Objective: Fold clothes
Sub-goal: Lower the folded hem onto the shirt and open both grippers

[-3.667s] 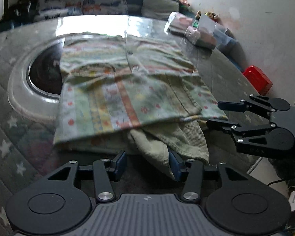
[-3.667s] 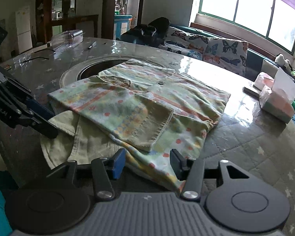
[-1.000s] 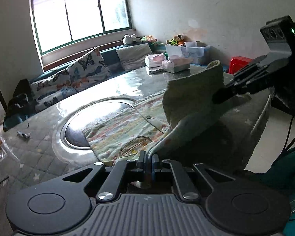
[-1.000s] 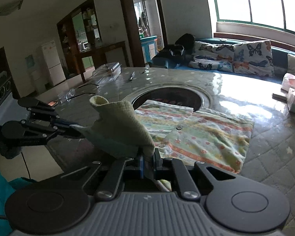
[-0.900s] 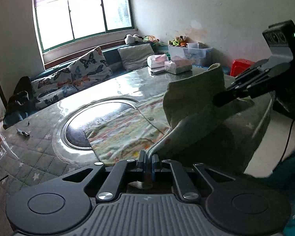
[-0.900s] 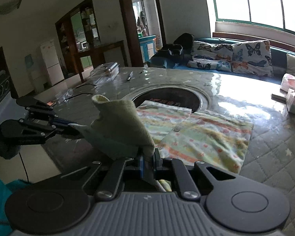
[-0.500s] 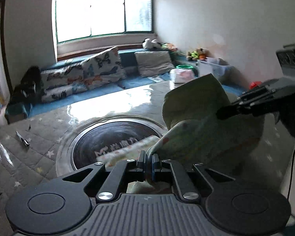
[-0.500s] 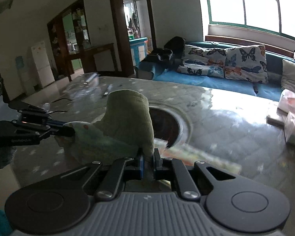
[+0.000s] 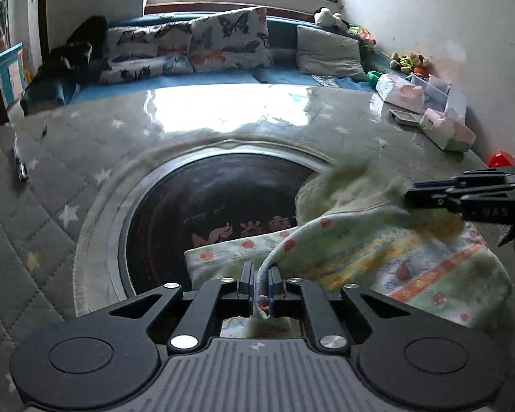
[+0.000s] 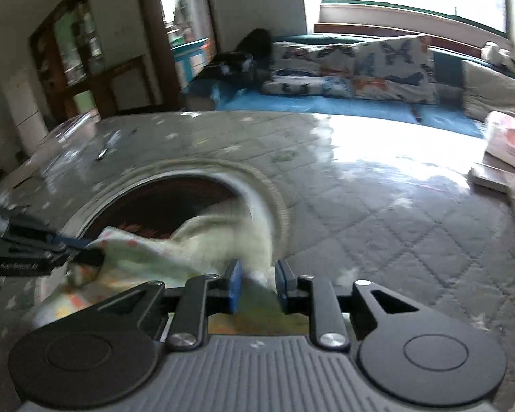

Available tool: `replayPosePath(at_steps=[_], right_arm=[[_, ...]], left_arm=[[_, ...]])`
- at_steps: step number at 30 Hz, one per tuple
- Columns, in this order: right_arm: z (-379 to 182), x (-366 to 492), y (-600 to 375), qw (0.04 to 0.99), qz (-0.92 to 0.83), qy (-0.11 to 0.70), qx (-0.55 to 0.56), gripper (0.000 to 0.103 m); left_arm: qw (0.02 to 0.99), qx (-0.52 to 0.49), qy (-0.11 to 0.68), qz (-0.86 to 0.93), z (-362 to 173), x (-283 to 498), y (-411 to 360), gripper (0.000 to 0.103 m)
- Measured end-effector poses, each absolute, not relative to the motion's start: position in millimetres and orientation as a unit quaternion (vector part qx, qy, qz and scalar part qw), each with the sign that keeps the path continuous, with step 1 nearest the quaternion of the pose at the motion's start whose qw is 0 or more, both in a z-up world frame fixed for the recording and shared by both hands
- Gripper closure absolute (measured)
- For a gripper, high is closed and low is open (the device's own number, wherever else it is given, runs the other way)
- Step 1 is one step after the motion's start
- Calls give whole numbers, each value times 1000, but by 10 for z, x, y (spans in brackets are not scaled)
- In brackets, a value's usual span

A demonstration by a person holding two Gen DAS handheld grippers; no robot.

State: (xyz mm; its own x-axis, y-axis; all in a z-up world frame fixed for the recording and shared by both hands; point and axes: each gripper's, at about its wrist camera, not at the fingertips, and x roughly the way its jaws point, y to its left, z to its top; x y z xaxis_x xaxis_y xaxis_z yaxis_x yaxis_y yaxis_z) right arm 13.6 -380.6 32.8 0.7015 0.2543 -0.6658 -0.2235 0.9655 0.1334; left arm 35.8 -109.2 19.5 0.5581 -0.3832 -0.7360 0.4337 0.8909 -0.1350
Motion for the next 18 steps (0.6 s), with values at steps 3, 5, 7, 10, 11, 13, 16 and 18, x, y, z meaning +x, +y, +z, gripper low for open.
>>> replayPosePath(at_steps=[3, 5, 7, 10, 11, 13, 16, 18], right_arm=[[389, 30, -3917, 927, 110, 358, 13, 82], [436, -72, -3969, 929, 107, 355, 11, 82], [461, -191, -3994, 927, 118, 356, 15, 82], [397, -334, -4003, 919, 127, 372, 19, 82], [354, -349, -4020, 918, 124, 376, 20, 82], [240, -361, -4086, 915, 114, 385, 31, 82], [155, -389, -4184, 915, 102, 388, 47, 87], [188, -398, -4204, 918, 90, 385, 41, 86]], left_arm=[[885, 34, 408, -221, 201, 395, -1075, 76], [887, 33, 409, -214, 204, 397, -1064, 73], [887, 31, 409, -212, 210, 398, -1044, 70], [887, 31, 413, -205, 216, 424, -1044, 63], [887, 31, 414, -203, 219, 433, -1045, 59], [887, 30, 415, -198, 226, 446, -1013, 54], [889, 28, 416, -189, 239, 469, -962, 50], [890, 32, 415, -185, 246, 487, -940, 49]])
